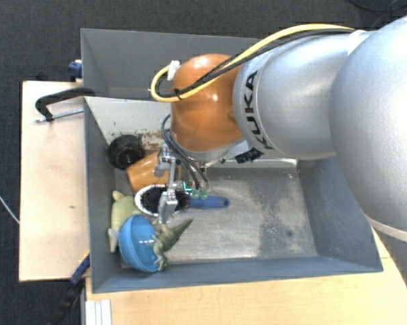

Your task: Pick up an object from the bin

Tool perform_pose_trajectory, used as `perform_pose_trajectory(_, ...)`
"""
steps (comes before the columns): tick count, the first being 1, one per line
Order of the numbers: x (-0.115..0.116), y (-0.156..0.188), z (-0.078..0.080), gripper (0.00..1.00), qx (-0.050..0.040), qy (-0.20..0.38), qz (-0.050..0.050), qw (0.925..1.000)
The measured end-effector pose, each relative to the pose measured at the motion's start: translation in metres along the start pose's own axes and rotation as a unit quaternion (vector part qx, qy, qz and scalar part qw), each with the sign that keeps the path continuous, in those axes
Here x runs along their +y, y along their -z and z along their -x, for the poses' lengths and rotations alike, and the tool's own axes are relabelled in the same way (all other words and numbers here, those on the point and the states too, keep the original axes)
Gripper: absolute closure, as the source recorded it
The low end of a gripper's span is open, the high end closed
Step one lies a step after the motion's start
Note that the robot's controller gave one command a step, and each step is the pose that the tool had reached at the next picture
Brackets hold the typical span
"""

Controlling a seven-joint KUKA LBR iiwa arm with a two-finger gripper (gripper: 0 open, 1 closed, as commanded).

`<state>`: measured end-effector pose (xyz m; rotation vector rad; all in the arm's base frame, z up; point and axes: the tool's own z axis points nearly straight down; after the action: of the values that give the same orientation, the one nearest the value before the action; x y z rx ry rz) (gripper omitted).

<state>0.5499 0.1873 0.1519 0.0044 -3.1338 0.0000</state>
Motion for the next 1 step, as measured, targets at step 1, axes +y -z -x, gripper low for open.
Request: perform_pose_trajectory(1, -0.0113, -0.0583, 0.0123, 0.00, -0.0081, 0.143, 0.003, 0.9897)
